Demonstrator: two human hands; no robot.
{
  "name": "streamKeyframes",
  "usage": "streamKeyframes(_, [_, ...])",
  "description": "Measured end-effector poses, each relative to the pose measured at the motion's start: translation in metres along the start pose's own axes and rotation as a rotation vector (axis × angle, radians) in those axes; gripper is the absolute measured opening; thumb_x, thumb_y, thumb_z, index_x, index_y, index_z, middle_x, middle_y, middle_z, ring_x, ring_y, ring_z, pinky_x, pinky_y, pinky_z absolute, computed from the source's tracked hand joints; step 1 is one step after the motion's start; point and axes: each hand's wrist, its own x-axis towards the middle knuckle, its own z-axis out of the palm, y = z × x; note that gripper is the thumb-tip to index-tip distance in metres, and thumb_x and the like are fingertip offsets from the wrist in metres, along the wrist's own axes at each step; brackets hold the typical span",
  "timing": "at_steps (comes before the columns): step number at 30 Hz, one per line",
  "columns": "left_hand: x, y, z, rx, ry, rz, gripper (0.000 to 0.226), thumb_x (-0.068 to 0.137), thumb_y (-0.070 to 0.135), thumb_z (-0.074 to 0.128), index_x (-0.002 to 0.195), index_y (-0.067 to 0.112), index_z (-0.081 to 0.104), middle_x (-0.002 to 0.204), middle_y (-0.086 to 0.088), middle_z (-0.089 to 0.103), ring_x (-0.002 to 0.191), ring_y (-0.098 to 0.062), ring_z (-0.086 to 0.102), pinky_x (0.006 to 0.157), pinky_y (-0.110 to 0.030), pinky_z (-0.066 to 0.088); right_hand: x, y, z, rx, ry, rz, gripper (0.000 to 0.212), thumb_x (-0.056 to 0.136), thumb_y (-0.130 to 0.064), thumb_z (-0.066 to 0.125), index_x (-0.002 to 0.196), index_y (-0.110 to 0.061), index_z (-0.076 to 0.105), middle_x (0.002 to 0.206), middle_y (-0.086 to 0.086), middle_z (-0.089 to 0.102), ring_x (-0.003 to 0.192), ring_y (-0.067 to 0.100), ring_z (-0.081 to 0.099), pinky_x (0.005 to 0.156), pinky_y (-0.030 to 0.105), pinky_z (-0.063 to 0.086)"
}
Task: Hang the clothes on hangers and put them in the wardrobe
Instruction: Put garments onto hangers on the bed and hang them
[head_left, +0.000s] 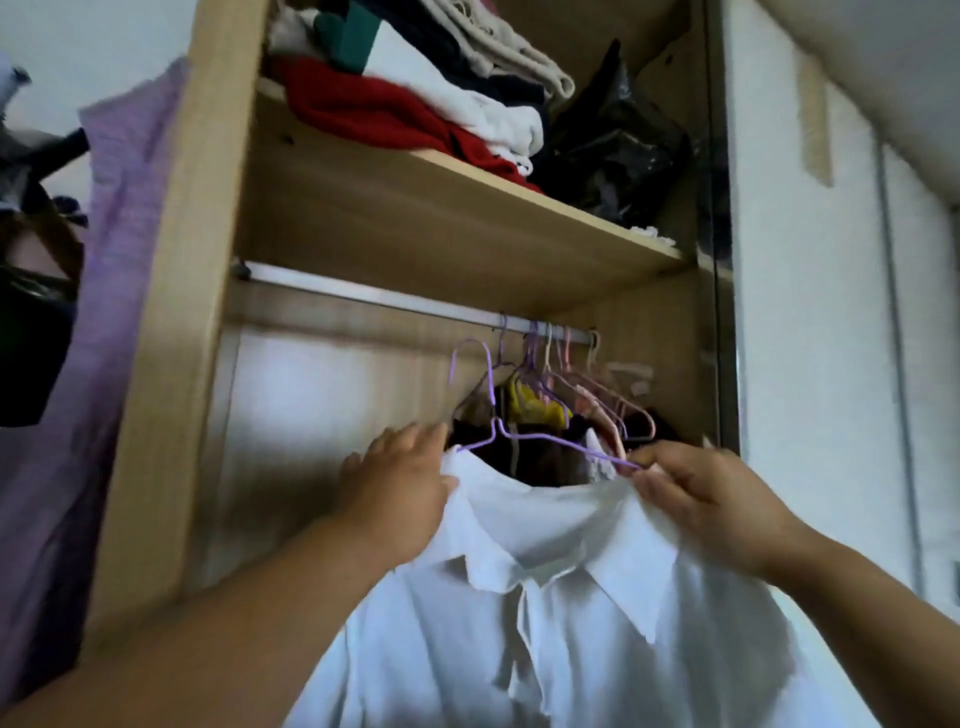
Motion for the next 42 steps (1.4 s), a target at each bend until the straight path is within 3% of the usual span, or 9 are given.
streamKeyframes(4, [-0.023,0.021,0.027,-0.099,-0.197,0.127,0.025,0.099,0.035,0.038,0.111,0.013,0.042,0.121,-0.015,0.057,0.111,-0.034,0.055,0.087,-0.038,0.043,-0.075,-0.036,-0.012,-0.099,0.005,0.201,0.02,0.091,-0.021,0.058,0.079,-0.036,0.063,0.065,-0.018,0.062,0.055,0.0,0.055,0.051,0.012,0.038])
streamKeyframes(9, [-0.081,0.04,0.036,-0.309,-0.268,0.38,0.014,0.098,0.031,0.039,0.094,0.018,0.044,0.111,-0.014,0.059,0.101,-0.034,0.056,0.076,-0.036,0.042,-0.179,-0.102,-0.023,-0.218,0.038,0.575,0.025,0.09,-0.029,0.055,0.074,-0.048,0.058,0.07,-0.012,0.064,0.062,0.001,0.057,0.057,0.014,0.043])
streamKeyframes(14, [-0.154,0.062,0.039,-0.638,-0.245,0.586,0.016,0.095,0.034,0.044,0.084,0.023,0.041,0.088,-0.006,0.059,0.084,-0.03,0.055,0.063,-0.033,0.032,-0.281,-0.178,-0.025,-0.293,0.066,0.93,0.025,0.09,-0.02,0.052,0.076,-0.04,0.053,0.074,-0.007,0.061,0.064,0.008,0.053,0.055,0.011,0.038])
streamKeyframes(16, [-0.176,0.07,0.043,-0.781,-0.342,0.702,0.012,0.096,0.034,0.046,0.089,0.025,0.049,0.081,0.001,0.056,0.079,-0.024,0.054,0.064,-0.032,0.035,-0.319,-0.209,-0.026,-0.285,0.147,1.056,0.026,0.089,-0.016,0.054,0.074,-0.038,0.055,0.069,-0.01,0.058,0.063,0.01,0.051,0.058,0.019,0.039])
streamKeyframes(21, [-0.235,0.097,0.055,-0.83,-0.677,0.97,0.014,0.098,0.024,0.047,0.099,0.024,0.061,0.083,0.011,0.06,0.078,-0.007,0.055,0.065,-0.016,0.039,-0.428,-0.289,-0.027,-0.339,0.293,1.351,0.028,0.088,-0.015,0.056,0.07,-0.036,0.059,0.063,-0.012,0.057,0.058,0.001,0.048,0.054,0.019,0.038])
streamKeyframes(26, [-0.342,0.159,0.045,-0.785,-0.837,1.231,0.019,0.098,0.021,0.046,0.102,0.023,0.064,0.101,0.003,0.066,0.095,-0.016,0.059,0.085,-0.031,0.045,-0.541,-0.384,-0.029,-0.377,0.375,1.681,0.029,0.087,-0.02,0.054,0.067,-0.04,0.058,0.058,-0.01,0.056,0.051,0.002,0.047,0.05,0.019,0.039])
streamKeyframes(33, [-0.529,0.25,0.008,-0.805,-0.988,1.604,0.017,0.095,0.019,0.051,0.101,0.025,0.066,0.1,0.007,0.067,0.092,-0.011,0.057,0.075,-0.023,0.038,-0.664,-0.543,-0.069,-0.521,0.498,1.989,0.029,0.09,-0.017,0.053,0.069,-0.036,0.057,0.062,-0.014,0.058,0.056,0.002,0.05,0.047,0.009,0.036])
streamKeyframes(39, [-0.661,0.302,-0.039,-0.835,-1.095,1.67,0.023,0.092,0.022,0.046,0.103,0.033,0.064,0.104,0.004,0.067,0.096,-0.02,0.06,0.085,-0.036,0.049,-0.755,-0.628,-0.102,-0.507,0.71,2.127,0.019,0.093,-0.015,0.055,0.082,-0.028,0.063,0.074,-0.005,0.064,0.064,0.009,0.055,0.06,0.018,0.045])
streamKeyframes(42, [-0.718,0.32,-0.048,-0.783,-1.107,1.65,0.034,0.094,0.019,0.039,0.115,0.036,0.059,0.113,0.0,0.059,0.099,-0.023,0.056,0.086,-0.037,0.049,-0.806,-0.645,-0.107,-0.483,0.77,2.219,0.02,0.095,-0.018,0.052,0.081,-0.028,0.063,0.075,0.003,0.064,0.061,0.017,0.054,0.054,0.024,0.042])
